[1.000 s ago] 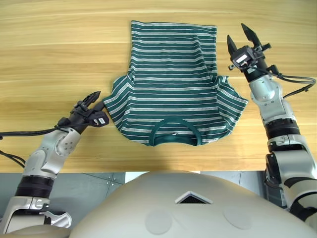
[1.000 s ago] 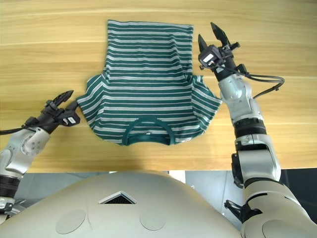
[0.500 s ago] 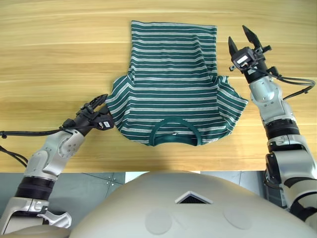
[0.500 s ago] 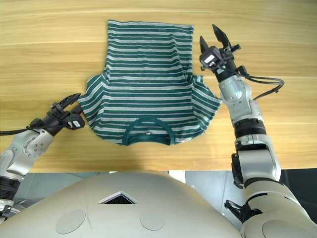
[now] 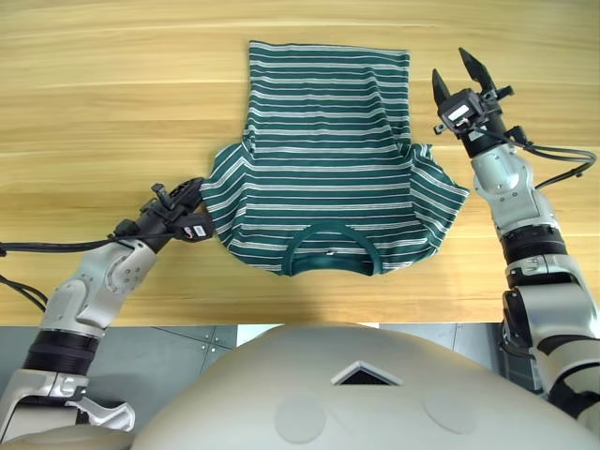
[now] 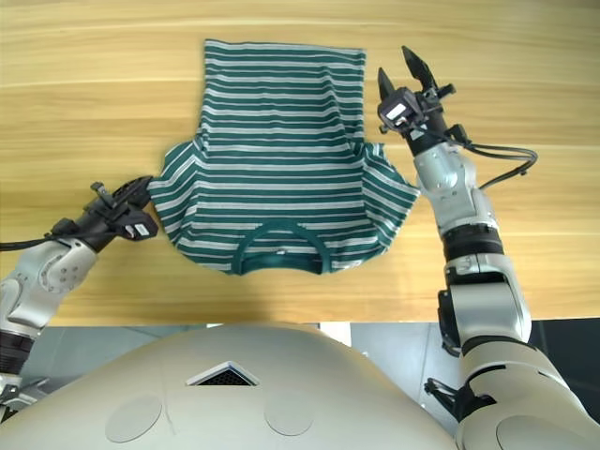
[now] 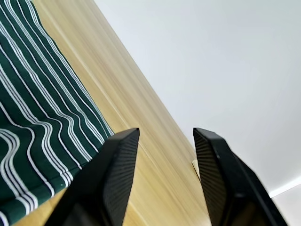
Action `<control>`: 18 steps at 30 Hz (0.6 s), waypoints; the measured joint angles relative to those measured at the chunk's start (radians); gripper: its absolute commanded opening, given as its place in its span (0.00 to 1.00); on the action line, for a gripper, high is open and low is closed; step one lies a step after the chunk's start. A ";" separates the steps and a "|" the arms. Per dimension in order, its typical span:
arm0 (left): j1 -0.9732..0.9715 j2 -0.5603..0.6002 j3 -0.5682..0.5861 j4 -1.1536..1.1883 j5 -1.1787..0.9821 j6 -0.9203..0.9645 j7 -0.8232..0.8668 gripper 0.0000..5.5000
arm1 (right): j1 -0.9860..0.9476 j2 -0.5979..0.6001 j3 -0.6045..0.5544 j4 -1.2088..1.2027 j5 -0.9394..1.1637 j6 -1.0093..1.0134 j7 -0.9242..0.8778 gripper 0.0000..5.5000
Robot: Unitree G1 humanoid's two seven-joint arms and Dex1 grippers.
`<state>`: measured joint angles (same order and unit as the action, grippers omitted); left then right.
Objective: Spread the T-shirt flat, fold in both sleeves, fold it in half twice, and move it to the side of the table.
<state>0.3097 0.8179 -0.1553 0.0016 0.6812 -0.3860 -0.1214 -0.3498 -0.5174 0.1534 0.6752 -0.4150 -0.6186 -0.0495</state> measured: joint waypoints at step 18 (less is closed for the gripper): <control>0.013 -0.133 0.011 0.014 -0.108 -0.081 0.118 0.01 | 0.000 0.021 -0.002 0.028 0.003 -0.002 -0.018 0.39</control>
<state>0.3225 0.6849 -0.1446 0.0154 0.5728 -0.4671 -0.0039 -0.3498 -0.4960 0.1514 0.7034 -0.4123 -0.6202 -0.0674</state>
